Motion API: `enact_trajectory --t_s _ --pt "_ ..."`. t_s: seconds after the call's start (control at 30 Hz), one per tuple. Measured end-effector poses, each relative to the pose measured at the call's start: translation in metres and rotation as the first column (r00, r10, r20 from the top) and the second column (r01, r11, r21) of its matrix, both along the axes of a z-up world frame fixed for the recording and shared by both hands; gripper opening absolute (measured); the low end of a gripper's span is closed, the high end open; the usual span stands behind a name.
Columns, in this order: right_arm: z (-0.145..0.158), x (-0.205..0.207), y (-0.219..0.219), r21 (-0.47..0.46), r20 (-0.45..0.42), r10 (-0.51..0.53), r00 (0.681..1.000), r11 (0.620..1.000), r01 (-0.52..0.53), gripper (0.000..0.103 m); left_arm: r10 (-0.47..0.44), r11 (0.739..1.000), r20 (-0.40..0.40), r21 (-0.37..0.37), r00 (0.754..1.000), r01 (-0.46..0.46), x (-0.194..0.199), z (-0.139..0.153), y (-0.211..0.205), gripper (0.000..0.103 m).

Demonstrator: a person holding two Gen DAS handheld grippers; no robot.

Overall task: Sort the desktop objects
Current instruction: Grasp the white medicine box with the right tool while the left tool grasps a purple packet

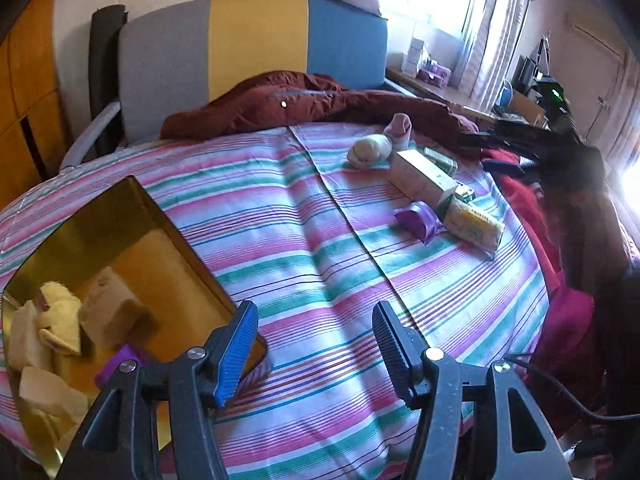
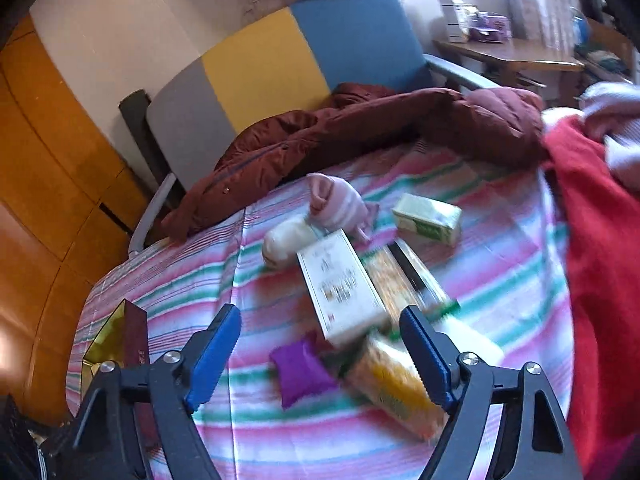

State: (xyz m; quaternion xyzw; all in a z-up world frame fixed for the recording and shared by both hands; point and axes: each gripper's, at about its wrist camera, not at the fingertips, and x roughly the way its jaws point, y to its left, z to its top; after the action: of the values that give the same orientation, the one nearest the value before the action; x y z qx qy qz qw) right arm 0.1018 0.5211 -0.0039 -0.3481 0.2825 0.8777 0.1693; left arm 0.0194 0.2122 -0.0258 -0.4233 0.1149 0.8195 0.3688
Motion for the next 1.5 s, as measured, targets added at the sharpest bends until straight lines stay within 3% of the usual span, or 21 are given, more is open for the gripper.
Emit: enact_trajectory --t_s 0.47,0.57,0.6,0.7,0.9,1.1,1.5 --pt "-0.05 -0.082 0.018 0.135 0.157 0.148 0.976 0.976 -0.17 0.077 -0.042 0.999 0.086 -0.022 0.995 0.044 -0.019 -0.027 0.056 0.067" --pt "-0.061 -0.089 0.018 0.161 0.228 0.138 0.964 0.971 -0.177 0.066 -0.052 0.998 0.096 -0.02 0.994 0.055 -0.022 -0.032 0.075 0.067" --pt "-0.064 -0.089 0.019 0.154 0.235 0.142 0.962 0.971 -0.181 0.054 -0.056 0.998 0.099 -0.019 0.994 0.059 -0.023 -0.034 0.08 0.067" --pt "-0.066 -0.09 0.016 0.139 0.247 0.18 0.952 0.966 -0.218 0.052 -0.085 0.996 0.124 -0.012 0.989 0.087 -0.025 -0.04 0.1 0.066" --pt "-0.059 -0.086 0.021 0.074 0.191 0.214 0.958 0.97 -0.231 0.052 -0.12 0.993 0.179 0.005 0.977 0.121 -0.029 -0.053 0.137 0.064" --pt "-0.045 -0.079 0.026 0.051 0.119 0.208 0.971 0.975 -0.215 0.052 -0.075 0.995 0.363 0.086 0.929 0.046 -0.047 -0.065 0.162 0.057" --pt "-0.023 -0.068 0.043 0.029 0.011 0.126 0.992 0.992 -0.127 0.052 0.026 0.998 0.412 0.042 0.911 -0.047 -0.053 -0.077 0.215 0.056"
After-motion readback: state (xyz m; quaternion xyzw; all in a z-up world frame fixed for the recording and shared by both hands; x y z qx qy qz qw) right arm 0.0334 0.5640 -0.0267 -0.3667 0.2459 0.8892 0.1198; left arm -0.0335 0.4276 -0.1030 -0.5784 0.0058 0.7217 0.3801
